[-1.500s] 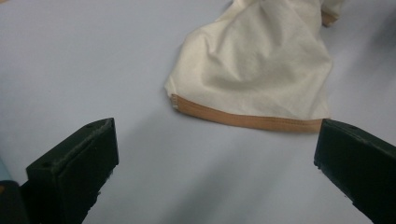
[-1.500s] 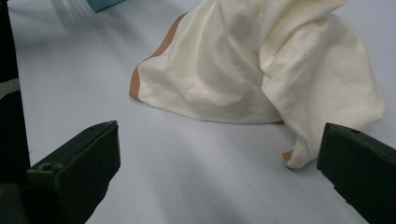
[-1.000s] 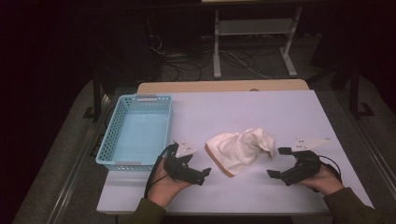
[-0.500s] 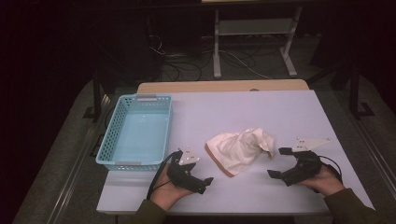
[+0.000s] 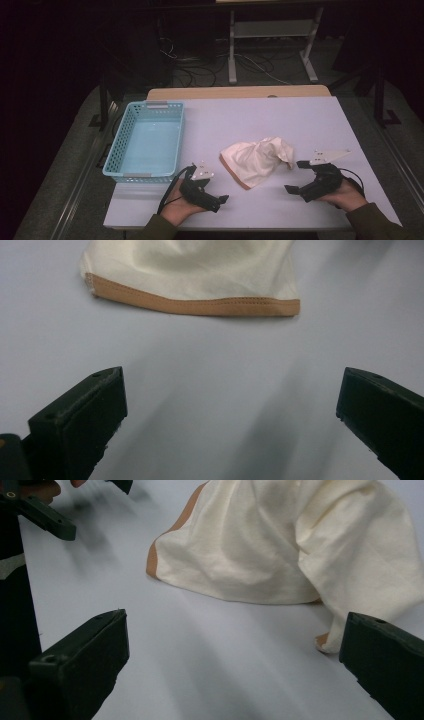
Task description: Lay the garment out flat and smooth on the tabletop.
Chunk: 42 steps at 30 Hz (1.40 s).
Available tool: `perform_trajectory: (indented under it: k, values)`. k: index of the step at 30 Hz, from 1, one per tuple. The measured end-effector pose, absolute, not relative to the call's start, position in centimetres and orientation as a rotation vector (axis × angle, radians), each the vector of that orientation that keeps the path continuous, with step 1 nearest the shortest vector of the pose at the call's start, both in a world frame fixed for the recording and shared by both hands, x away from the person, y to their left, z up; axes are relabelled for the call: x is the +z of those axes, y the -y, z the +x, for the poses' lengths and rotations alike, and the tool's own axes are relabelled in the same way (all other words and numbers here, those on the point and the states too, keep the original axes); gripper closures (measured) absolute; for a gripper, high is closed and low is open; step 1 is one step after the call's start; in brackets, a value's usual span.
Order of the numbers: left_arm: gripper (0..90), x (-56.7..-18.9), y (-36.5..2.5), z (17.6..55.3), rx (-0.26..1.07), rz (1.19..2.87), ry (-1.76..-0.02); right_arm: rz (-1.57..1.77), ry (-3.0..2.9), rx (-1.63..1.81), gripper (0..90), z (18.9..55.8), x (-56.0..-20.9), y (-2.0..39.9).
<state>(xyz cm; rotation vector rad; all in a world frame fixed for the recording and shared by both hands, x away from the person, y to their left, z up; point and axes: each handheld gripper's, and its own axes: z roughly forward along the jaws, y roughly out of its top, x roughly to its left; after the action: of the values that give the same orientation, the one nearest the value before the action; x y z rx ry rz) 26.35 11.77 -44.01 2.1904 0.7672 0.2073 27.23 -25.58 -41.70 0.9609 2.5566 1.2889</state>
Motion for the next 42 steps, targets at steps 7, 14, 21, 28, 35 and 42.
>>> perform_trajectory:
  k: [7, 14, 21, 28, 35, 42]
  values:
    - [0.0, -43.7, -11.9, 26.7, 0.183, 2.168, -0.767, 0.950, -2.589, 1.293, 1.8, 27.1, -41.6, 25.0]
    - [0.0, -43.9, -11.8, 27.0, 0.160, 2.164, -0.801, 0.934, -2.595, 1.288, 5.0, 26.7, -41.5, 24.3]
    - [0.0, -43.8, -11.9, 27.2, 0.160, 2.155, -0.802, 0.907, -2.616, 1.293, 8.9, 27.0, -41.5, 23.4]
    - [0.0, -43.7, -12.0, 27.2, 0.153, 2.150, -0.807, 0.893, -2.616, 1.305, 13.3, 27.3, -41.1, 22.6]
    - [0.0, -43.6, -11.9, 27.1, 0.152, 2.140, -0.817, 0.874, -2.626, 1.303, 16.2, 27.6, -40.9, 21.5]
    - [0.0, -43.5, -11.9, 27.1, 0.159, 2.134, -0.813, 0.852, -2.639, 1.301, 20.7, 27.8, -40.8, 20.7]
